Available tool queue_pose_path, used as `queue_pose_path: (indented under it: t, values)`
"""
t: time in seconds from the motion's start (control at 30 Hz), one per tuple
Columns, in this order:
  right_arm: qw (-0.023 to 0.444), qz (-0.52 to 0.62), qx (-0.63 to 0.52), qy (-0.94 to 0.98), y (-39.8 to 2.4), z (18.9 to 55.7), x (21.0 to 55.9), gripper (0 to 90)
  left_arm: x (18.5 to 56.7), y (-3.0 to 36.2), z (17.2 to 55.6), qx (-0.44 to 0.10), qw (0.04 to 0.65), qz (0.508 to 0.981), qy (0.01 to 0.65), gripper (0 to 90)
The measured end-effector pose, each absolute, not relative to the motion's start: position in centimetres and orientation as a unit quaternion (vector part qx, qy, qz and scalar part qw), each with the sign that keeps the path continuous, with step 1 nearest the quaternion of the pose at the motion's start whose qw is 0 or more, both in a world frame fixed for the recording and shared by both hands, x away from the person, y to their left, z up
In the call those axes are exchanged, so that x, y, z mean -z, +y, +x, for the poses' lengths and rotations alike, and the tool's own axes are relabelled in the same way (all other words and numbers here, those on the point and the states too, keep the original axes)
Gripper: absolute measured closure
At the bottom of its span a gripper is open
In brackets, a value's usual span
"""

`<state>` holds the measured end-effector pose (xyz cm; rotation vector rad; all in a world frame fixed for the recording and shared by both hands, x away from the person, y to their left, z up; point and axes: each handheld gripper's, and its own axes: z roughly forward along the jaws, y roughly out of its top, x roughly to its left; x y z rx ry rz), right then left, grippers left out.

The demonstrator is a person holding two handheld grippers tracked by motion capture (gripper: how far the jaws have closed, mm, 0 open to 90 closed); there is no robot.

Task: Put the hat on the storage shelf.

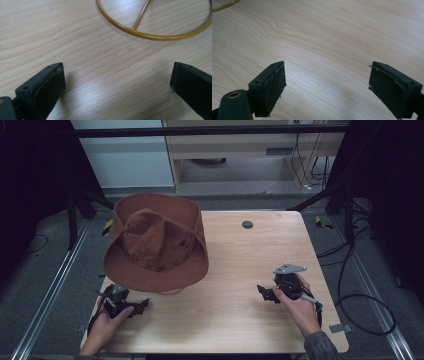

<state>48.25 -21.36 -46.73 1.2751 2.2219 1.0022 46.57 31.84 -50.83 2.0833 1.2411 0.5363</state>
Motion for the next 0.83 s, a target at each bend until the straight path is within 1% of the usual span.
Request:
queue_pose_path:
  t: [0.07, 0.1, 0.17, 0.33, 0.4, 0.47, 0.53, 0.83]
  values:
    - [0.192, 0.459, -0.357, 0.79, -21.5, 48.3, 47.2, 14.1, 50.8, 31.8, 46.6, -0.204, 0.323, 0.794, 0.473, 0.0]
    - [0.182, 0.472, -0.356, 0.786, -21.8, 48.3, 48.2, 14.1, 50.8, 31.8, 46.6, -0.205, 0.323, 0.794, 0.473, 0.0]
    - [0.176, 0.481, -0.355, 0.782, -22.0, 48.5, 48.8, 14.0, 50.8, 31.8, 46.6, -0.205, 0.323, 0.794, 0.473, 0.0]
    - [0.174, 0.494, -0.348, 0.777, -22.0, 48.7, 49.9, 13.8, 50.8, 31.8, 46.6, -0.204, 0.323, 0.794, 0.473, 0.0]
    - [0.177, 0.496, -0.341, 0.779, -21.8, 48.8, 50.3, 13.0, 50.8, 31.8, 46.6, -0.205, 0.323, 0.794, 0.473, 0.0]
    - [0.201, 0.488, -0.333, 0.782, -21.5, 48.8, 50.7, 12.5, 50.8, 31.8, 46.6, -0.204, 0.323, 0.794, 0.473, 0.0]
    - [0.212, 0.482, -0.335, 0.781, -21.1, 48.8, 50.9, 12.1, 50.8, 31.8, 46.6, -0.204, 0.323, 0.794, 0.473, 0.0]
    - [0.218, 0.483, -0.343, 0.775, -21.1, 48.6, 51.1, 11.7, 50.8, 31.8, 46.6, -0.205, 0.322, 0.794, 0.472, 0.0]
